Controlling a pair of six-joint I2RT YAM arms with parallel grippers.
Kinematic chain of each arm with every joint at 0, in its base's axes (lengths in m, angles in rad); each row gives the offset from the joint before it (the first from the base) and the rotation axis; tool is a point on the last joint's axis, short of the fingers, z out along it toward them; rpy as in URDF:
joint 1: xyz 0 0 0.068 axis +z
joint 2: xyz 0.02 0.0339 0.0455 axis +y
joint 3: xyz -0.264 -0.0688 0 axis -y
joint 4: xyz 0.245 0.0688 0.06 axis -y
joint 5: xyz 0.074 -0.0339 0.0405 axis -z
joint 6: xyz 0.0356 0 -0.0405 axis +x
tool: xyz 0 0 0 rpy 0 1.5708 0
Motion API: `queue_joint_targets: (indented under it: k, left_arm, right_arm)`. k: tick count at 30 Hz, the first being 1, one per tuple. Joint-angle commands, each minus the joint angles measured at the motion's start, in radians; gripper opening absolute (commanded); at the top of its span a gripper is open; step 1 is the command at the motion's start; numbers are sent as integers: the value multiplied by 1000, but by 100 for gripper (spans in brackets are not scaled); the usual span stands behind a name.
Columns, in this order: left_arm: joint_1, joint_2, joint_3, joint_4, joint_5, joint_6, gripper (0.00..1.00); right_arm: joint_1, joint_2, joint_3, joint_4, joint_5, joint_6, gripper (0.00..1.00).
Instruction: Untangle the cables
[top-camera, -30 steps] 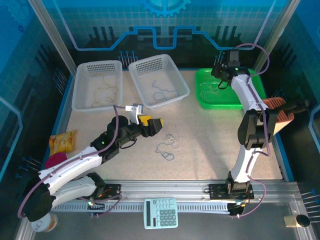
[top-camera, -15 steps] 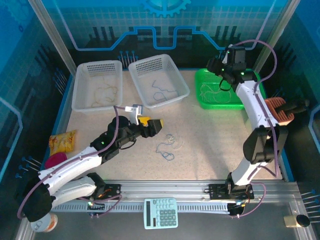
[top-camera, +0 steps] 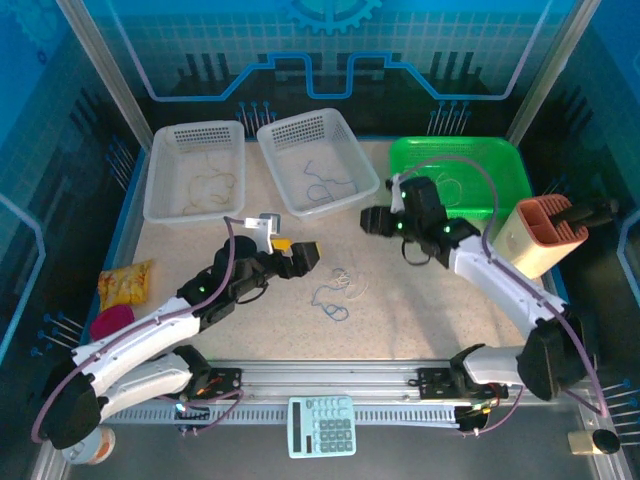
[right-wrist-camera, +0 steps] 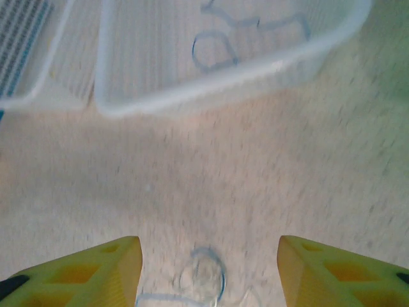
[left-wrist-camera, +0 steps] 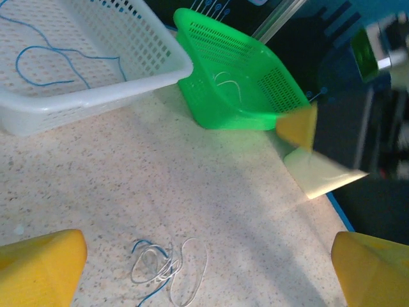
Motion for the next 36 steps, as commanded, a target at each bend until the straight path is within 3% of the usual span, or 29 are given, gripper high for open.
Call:
queue_joint_targets:
  k: [1, 7, 12, 22, 36]
  left_arm:
    - [3, -27, -24, -23, -32, -22, 99]
    - [6, -40, -44, -22, -29, -37, 99]
    - [6, -34, -52, -13, -25, -52, 99]
    - [6, -31, -62, -3, -31, -81, 99]
    - [7, -23, -66, 27, -19, -95, 99]
  right_arm:
    - [85, -90, -118, 0, 23, 35, 59]
    - [229, -200, -322, 35, -14, 112, 57]
    - [293, -174, -411, 159, -76, 134, 55]
    - [345, 11, -382, 291, -131, 129, 48]
    - [351, 128, -348, 339, -144, 119, 44]
